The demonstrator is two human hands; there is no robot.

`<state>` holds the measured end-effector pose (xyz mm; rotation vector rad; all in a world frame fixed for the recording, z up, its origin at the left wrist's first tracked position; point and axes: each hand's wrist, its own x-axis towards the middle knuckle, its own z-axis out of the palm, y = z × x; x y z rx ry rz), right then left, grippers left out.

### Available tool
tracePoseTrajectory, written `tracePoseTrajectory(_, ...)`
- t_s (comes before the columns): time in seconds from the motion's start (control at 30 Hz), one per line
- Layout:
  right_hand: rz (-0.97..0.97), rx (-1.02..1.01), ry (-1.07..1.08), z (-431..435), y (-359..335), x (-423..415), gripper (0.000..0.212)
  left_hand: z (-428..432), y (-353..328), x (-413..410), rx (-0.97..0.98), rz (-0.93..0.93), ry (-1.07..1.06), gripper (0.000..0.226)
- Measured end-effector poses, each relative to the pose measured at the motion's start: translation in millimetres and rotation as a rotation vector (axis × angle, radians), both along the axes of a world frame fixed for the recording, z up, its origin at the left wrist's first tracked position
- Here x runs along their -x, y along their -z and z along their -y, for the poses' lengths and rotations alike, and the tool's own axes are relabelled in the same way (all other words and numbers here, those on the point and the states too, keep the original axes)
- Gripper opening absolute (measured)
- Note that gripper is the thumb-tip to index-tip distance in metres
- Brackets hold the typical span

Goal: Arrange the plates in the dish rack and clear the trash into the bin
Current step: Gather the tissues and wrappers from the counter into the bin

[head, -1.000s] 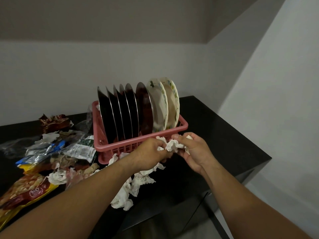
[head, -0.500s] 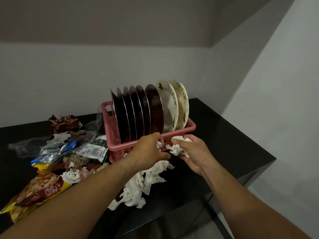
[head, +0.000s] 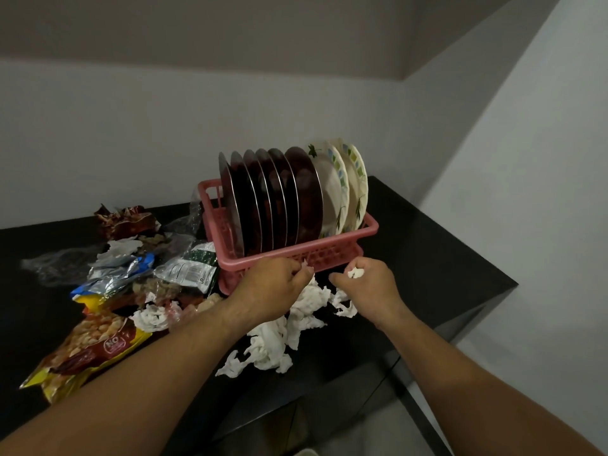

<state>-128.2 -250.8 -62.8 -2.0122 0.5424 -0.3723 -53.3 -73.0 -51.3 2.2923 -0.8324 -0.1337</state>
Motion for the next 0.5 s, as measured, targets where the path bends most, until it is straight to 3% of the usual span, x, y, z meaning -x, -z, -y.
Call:
tracePoseTrajectory(0.17, -0.024, 0.304, 0.008, -26, 32, 31, 0.029, -10, 29, 15, 0.011, 0.041, 0.083, 0.047)
tracePoseTrajectory(0.3, -0.083, 0.393, -0.052, -39, 62, 64, 0.038, -16, 49, 39, 0.002, 0.071, 0.13, 0.042)
tracePoseTrajectory(0.5, -0.127, 0.504, -0.205, -40, 90, 108, 0.027, -22, 60, 96, 0.008, 0.187, 0.237, 0.029)
